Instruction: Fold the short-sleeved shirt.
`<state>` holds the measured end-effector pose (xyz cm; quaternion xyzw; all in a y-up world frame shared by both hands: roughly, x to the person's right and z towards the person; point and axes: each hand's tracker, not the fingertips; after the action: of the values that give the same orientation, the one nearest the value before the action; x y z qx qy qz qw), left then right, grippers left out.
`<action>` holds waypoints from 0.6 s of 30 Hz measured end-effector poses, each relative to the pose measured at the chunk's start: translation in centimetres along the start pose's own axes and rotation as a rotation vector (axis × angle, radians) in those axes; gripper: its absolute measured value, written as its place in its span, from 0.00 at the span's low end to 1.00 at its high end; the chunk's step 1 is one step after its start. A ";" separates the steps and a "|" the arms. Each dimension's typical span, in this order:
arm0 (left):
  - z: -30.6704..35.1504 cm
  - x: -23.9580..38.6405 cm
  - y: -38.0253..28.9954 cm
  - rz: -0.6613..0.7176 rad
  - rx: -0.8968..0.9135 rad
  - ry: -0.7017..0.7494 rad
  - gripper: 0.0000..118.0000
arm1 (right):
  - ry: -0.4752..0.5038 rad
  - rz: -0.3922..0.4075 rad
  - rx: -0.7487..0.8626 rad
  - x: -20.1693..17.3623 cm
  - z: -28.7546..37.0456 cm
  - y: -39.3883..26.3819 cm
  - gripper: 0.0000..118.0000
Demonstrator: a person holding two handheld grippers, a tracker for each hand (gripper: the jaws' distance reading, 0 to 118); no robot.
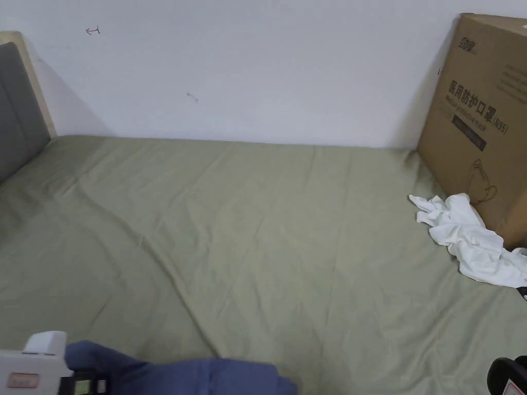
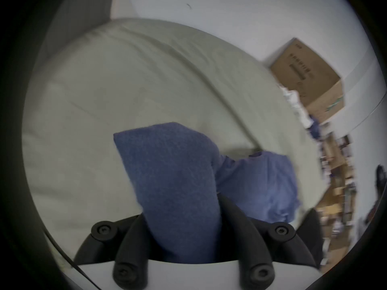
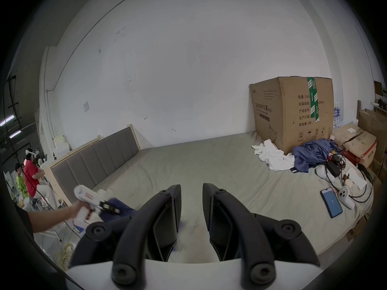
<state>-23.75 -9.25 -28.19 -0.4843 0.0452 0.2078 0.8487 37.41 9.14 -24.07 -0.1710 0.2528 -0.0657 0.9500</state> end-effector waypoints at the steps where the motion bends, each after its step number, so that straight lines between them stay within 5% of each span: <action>1: 1.1 0.4 0.3 -0.047 -0.005 0.134 0.13 | -0.012 0.011 0.002 0.0 0.1 -0.1 0.19; 3: 2.8 1.8 0.2 -0.135 -0.016 0.388 0.13 | -0.017 0.030 -0.003 0.1 0.1 -0.3 0.19; 5: 4.1 4.5 -0.2 -0.188 -0.076 0.480 0.13 | -0.011 0.029 0.001 0.3 0.0 -0.7 0.19; 12: 1.5 13.7 0.9 -0.227 -0.066 0.198 0.22 | 0.002 0.014 -0.027 0.1 -0.7 -1.9 0.19; 18: -8.2 19.3 -1.5 -0.198 -0.133 0.087 0.59 | -0.008 -0.004 -0.035 0.7 0.1 -2.3 0.19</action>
<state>-4.57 -10.79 -36.70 -0.5502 0.0199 0.1046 0.8282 37.97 6.88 -23.53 -0.1884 0.2499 -0.0627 0.9477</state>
